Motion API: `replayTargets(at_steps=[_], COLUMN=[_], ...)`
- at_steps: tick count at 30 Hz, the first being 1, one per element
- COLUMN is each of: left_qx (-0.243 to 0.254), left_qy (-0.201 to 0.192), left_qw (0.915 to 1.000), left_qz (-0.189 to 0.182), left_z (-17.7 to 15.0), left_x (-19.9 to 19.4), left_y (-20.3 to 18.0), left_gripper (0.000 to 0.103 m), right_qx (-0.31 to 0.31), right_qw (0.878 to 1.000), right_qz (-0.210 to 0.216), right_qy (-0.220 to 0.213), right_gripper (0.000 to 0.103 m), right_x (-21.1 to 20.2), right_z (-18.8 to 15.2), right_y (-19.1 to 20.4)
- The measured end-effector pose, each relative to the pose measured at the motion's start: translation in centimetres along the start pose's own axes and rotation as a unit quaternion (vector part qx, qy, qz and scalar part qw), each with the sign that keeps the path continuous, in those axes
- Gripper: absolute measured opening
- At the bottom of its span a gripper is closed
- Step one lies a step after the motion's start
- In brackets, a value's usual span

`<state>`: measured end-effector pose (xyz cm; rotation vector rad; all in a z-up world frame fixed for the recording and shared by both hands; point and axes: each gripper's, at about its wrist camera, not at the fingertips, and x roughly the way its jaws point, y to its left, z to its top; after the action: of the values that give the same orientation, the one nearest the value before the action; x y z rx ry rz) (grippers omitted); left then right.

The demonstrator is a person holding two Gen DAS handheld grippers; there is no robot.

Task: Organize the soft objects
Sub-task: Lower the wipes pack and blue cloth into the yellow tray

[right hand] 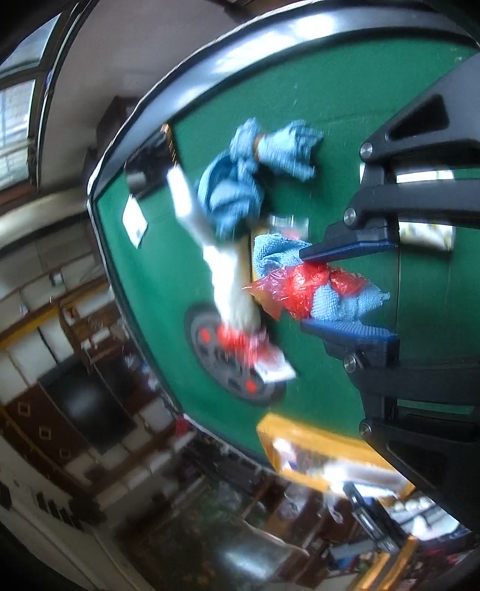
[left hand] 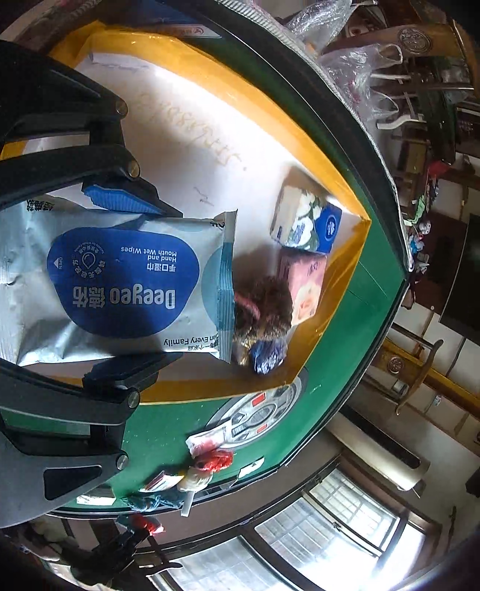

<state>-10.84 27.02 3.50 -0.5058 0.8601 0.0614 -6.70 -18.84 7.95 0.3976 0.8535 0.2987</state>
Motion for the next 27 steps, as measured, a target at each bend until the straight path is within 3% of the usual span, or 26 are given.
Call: replayTargets(at_steps=[7, 13, 17, 22, 27], left_qx=[-0.015, -0.013, -0.038, -0.065, -0.068], left_qy=[0.03, 0.045, 0.046, -0.006, -0.053], left_qw=[0.999, 0.9966, 0.9969, 0.9979, 0.9963], left_qz=[0.03, 0.068, 0.052, -0.004, -0.01], left_z=[1.7, 4.0, 5.5, 4.9, 3.5], left_x=[2.2, 4.6, 4.7, 0.5, -3.6], left_y=[1.9, 2.4, 3.5, 4.5, 5.9], left_gripper=[0.064, 0.067, 0.067, 0.069, 0.073], right_qx=[-0.081, -0.153, -0.186, -0.215, -0.24], right_qw=[0.995, 0.981, 0.971, 0.959, 0.955], right_qz=[0.054, 0.088, 0.108, 0.118, 0.08], right_qy=[0.037, 0.081, 0.109, 0.143, 0.153], right_gripper=[0.028, 0.028, 0.028, 0.028, 0.029], right_x=[3.4, 7.3, 10.0, 13.8, 16.6], right_z=[-0.5, -3.1, -4.7, -5.7, -6.8], right_y=[8.9, 17.0, 21.5, 25.8, 28.4])
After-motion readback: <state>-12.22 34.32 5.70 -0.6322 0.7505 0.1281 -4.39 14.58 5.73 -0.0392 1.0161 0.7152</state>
